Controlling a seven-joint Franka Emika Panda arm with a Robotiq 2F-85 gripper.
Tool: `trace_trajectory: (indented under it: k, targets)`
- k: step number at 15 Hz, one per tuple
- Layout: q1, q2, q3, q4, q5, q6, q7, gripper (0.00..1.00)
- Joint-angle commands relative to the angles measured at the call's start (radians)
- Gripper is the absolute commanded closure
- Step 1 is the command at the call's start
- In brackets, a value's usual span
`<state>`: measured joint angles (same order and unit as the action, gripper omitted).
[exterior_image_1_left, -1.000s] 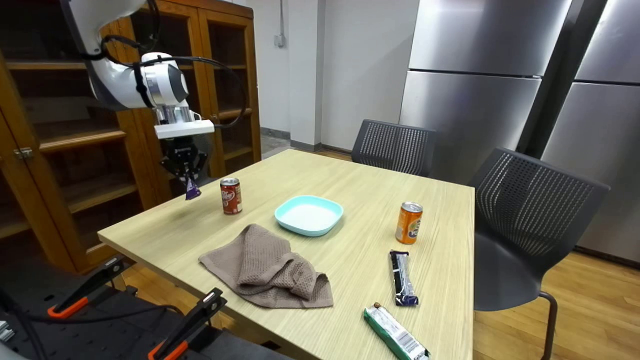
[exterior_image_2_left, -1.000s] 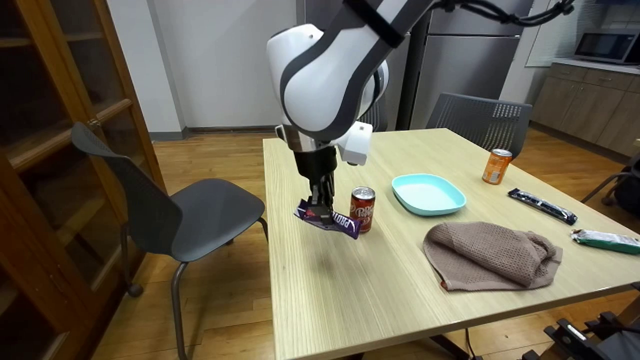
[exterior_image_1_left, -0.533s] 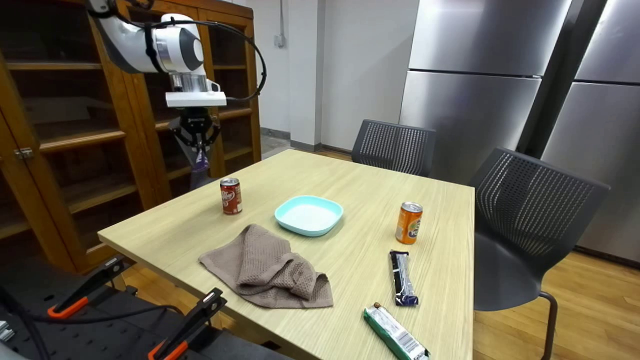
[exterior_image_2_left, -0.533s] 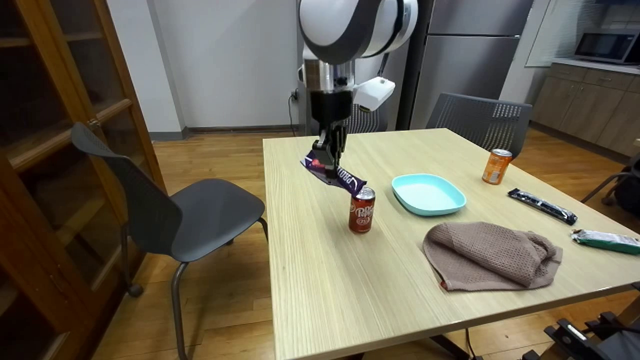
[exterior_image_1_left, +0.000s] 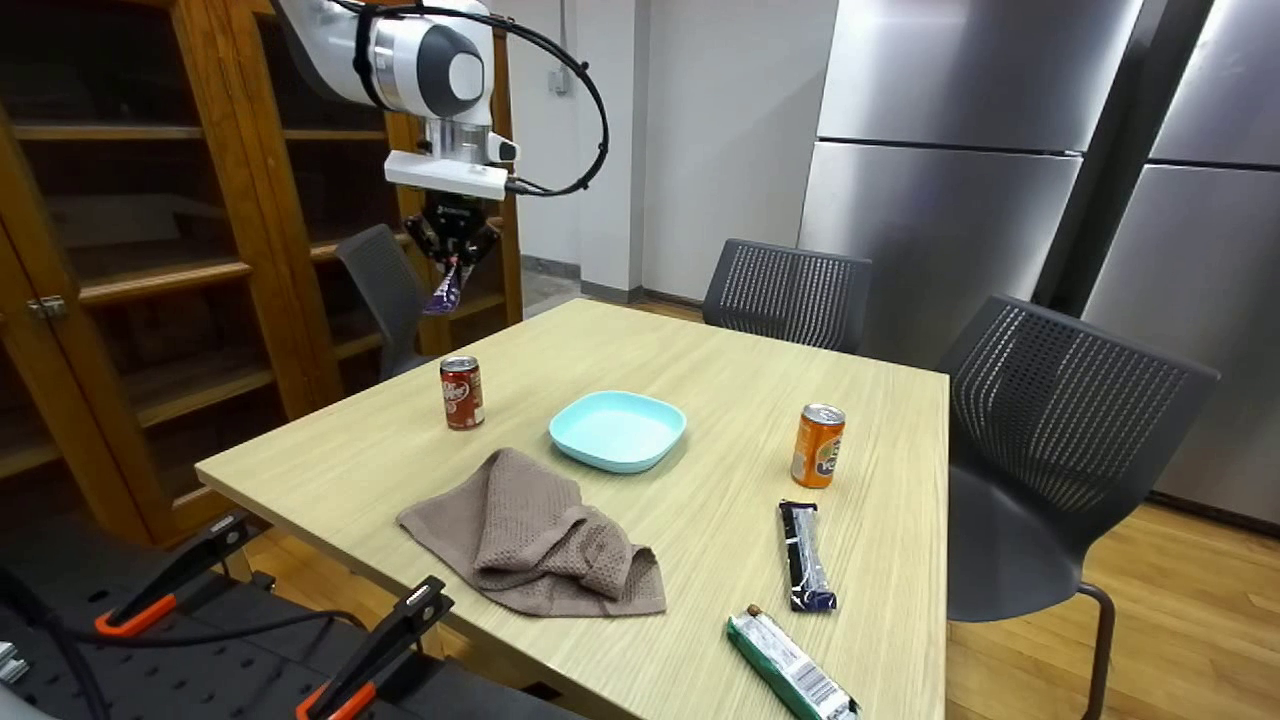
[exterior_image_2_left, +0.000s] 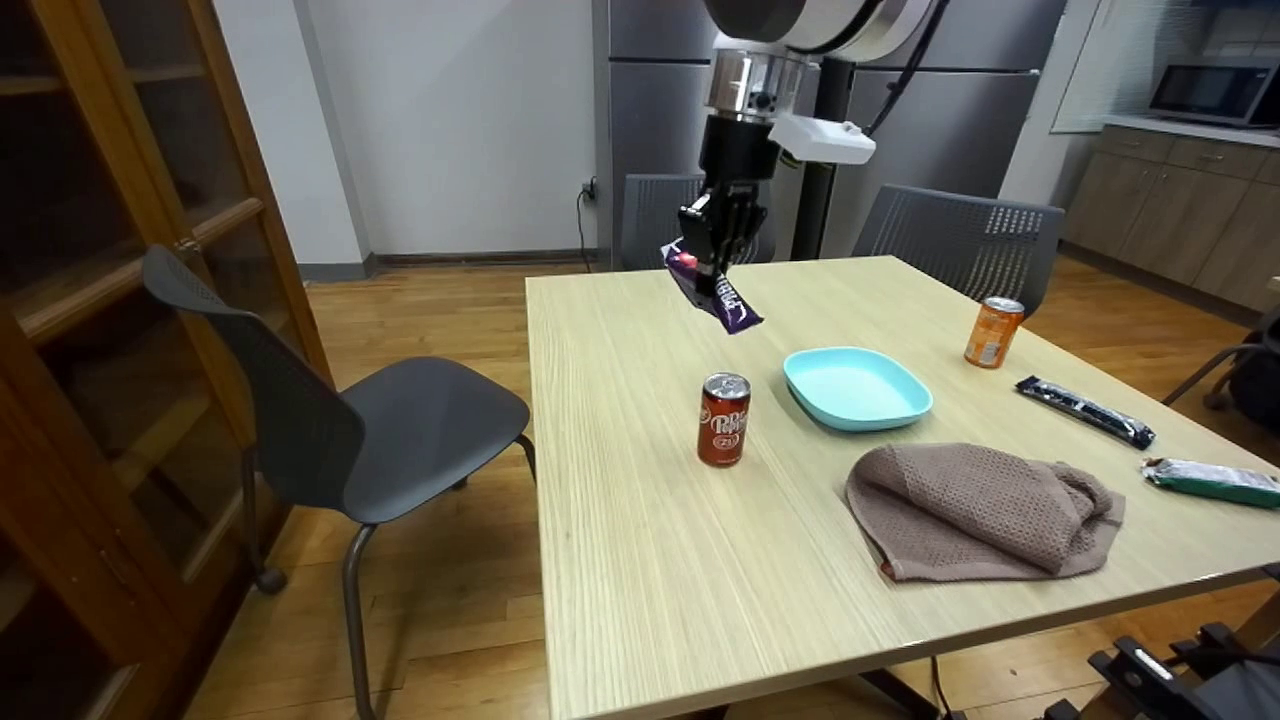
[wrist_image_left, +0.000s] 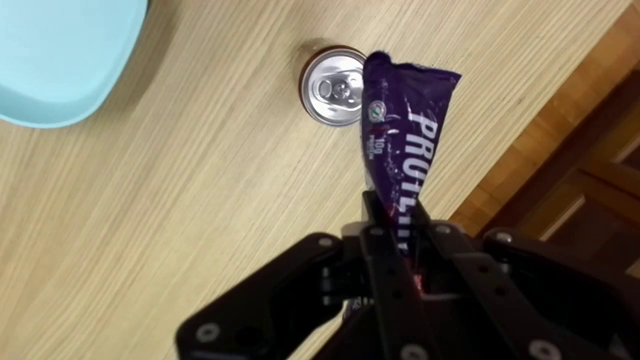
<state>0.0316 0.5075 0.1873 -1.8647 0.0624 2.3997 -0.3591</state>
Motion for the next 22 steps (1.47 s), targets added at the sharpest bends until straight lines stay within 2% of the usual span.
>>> trace_trajectory:
  k: [1, 6, 13, 22]
  targets:
    - [-0.054, -0.043, -0.006, -0.079, 0.072, 0.057, 0.007, 0.97]
    - [-0.112, -0.049, -0.035, -0.13, 0.124, 0.08, 0.014, 0.97]
    - [-0.156, 0.004, -0.105, -0.119, 0.146, 0.068, 0.077, 0.97]
    - [-0.131, 0.147, -0.187, 0.004, 0.103, 0.086, 0.245, 0.97]
